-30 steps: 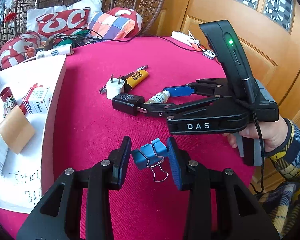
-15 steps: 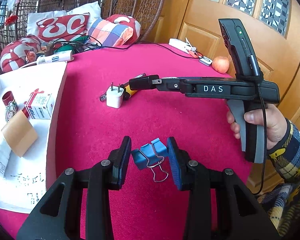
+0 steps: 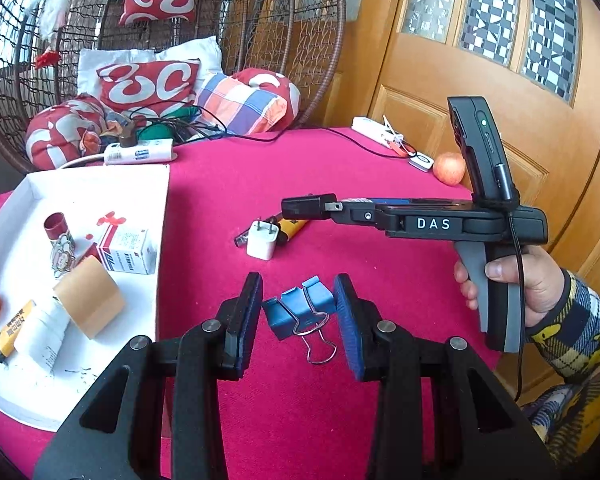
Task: Organize rigid objects
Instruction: 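Lift the binder clip and dropper bottle toward the white tray with both grippers, then lower the binder clip into the tray and open the left gripper while the right holds the bottle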
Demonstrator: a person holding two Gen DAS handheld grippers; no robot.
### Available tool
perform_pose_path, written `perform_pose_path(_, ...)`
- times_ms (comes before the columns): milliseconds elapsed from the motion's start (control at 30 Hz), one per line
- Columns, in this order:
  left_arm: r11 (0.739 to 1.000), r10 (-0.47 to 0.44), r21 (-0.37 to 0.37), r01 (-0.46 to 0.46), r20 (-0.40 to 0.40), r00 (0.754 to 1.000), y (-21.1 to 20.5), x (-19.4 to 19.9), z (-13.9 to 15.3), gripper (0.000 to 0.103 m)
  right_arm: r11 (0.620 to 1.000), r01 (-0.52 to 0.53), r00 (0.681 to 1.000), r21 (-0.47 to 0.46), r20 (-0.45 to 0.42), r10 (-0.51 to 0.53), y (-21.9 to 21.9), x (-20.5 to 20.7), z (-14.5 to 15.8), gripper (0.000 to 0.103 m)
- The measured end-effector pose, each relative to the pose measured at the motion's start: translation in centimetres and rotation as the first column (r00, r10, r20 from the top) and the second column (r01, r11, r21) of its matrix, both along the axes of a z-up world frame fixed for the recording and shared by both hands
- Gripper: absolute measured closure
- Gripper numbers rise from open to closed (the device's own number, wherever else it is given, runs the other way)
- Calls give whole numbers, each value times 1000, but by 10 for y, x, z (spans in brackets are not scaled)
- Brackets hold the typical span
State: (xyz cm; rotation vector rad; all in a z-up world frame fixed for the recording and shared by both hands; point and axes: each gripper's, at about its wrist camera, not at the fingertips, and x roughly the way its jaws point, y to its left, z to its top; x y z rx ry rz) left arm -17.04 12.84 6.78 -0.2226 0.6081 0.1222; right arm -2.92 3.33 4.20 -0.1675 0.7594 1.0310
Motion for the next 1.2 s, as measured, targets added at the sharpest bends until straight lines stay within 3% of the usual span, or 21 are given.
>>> perform_pose_path(300, 993, 113, 12, -114, 63, 992, 35, -26, 19, 67, 998, -59, 998, 0, 26, 59, 22, -10, 11, 39)
perform_pose_path(567, 973, 228, 4, -230, 109, 967, 66, -51, 29, 67, 990, -143, 988, 10, 61, 143, 54, -28, 29, 39)
perform_pose_path(933, 920, 387, 18, -392, 132, 913, 105, -85, 31, 67, 960, -278, 956, 31, 108, 273, 104, -64, 51, 39)
perform_pose_path(1200, 877, 479, -20, -480, 117, 870, 130, -109, 22, 67, 941, -335, 937, 39, 118, 329, 129, -84, 55, 39)
